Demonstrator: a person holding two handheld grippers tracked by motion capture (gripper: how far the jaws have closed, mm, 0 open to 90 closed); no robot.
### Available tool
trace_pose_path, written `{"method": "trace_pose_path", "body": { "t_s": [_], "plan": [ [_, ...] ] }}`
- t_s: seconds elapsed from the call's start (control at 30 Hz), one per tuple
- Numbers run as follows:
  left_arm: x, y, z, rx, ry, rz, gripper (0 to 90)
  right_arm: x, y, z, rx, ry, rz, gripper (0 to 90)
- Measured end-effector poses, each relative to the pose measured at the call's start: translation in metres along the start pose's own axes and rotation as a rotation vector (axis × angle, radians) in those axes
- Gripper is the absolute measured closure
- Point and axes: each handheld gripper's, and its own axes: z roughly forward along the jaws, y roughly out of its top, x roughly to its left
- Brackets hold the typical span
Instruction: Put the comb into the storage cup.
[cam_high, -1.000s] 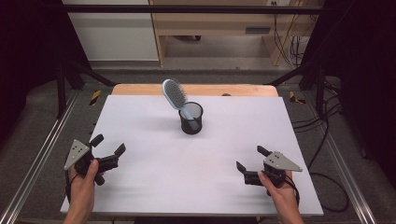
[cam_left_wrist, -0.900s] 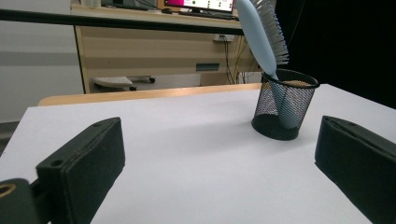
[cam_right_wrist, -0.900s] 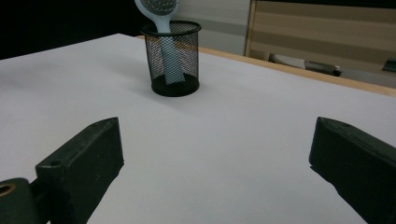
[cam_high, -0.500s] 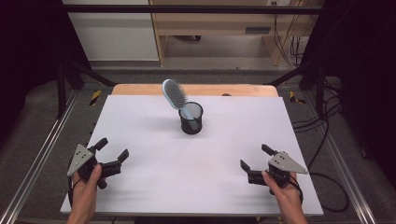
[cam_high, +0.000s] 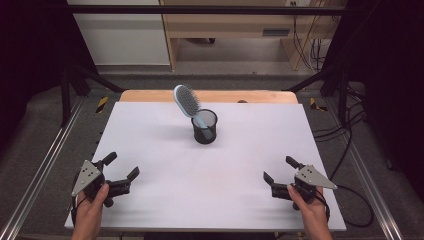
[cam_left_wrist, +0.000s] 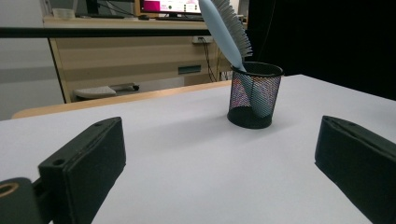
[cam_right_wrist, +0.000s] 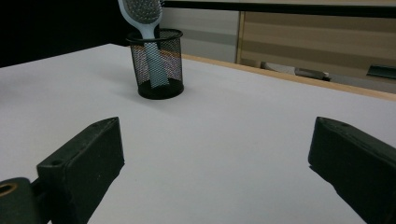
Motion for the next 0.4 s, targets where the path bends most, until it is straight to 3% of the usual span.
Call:
{"method": "trace_pose_path", "body": {
  "t_s": [0.17, 0.4],
  "plan": [
    [0.003, -0.001, -0.004, -0.006, 0.002, 0.023, 1.7, -0.002, -0.003, -0.002, 0.000, 0.004, 0.004, 3.5],
    [0.011, -0.002, -0.009, -0.024, 0.017, 0.000, 1.7, -0.002, -0.003, -0.005, -0.015, 0.003, 0.002, 3.2]
  ]
}}
